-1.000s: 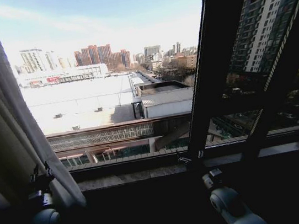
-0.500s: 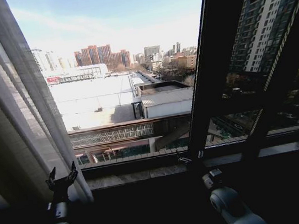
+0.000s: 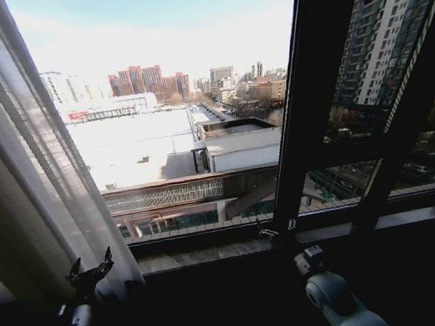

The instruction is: Open the curtains by pulling them apart, changing their state from closed to fully open.

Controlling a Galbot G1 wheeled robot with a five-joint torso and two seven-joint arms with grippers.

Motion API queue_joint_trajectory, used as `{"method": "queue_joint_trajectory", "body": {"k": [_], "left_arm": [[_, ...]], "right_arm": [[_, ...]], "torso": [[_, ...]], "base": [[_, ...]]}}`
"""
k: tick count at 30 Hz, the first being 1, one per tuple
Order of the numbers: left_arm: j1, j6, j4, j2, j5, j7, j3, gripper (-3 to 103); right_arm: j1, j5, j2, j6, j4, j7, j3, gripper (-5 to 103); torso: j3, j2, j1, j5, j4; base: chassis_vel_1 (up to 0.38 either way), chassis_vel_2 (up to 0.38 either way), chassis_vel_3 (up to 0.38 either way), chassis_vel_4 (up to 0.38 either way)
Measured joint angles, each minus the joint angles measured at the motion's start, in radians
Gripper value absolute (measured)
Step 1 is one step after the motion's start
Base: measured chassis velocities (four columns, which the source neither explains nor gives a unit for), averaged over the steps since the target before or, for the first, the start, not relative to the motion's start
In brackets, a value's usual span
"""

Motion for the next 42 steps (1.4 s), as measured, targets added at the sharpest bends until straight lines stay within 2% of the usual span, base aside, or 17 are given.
{"method": "queue_joint_trajectory", "body": {"k": [16,26,31,42], "left_arm": [[-0.001,-0.005,0.009,-0.001,-0.001,-0.045,0.000,100],[0.030,-0.057,-0.004,-0.018,0.058,0.056,0.027,100],[0.030,-0.066,0.002,-0.038,0.083,0.069,0.042,100],[0.025,-0.077,0.010,-0.033,0.114,0.097,0.055,100]], "right_arm": [[0.000,0.000,0.000,0.000,0.000,0.000,0.000,100],[0.000,0.000,0.000,0.000,0.000,0.000,0.000,100],[0.000,0.000,0.000,0.000,0.000,0.000,0.000,100],[0.000,0.000,0.000,0.000,0.000,0.000,0.000,100]], "torso": [[0.000,0.000,0.000,0.0001,0.0003],[0.000,0.000,0.000,0.0000,0.0003],[0.000,0.000,0.000,0.0001,0.0003],[0.000,0.000,0.000,0.0001,0.0002]], "base": [[0.000,0.000,0.000,0.000],[0.000,0.000,0.000,0.000],[0.000,0.000,0.000,0.000],[0.000,0.000,0.000,0.000]]}}
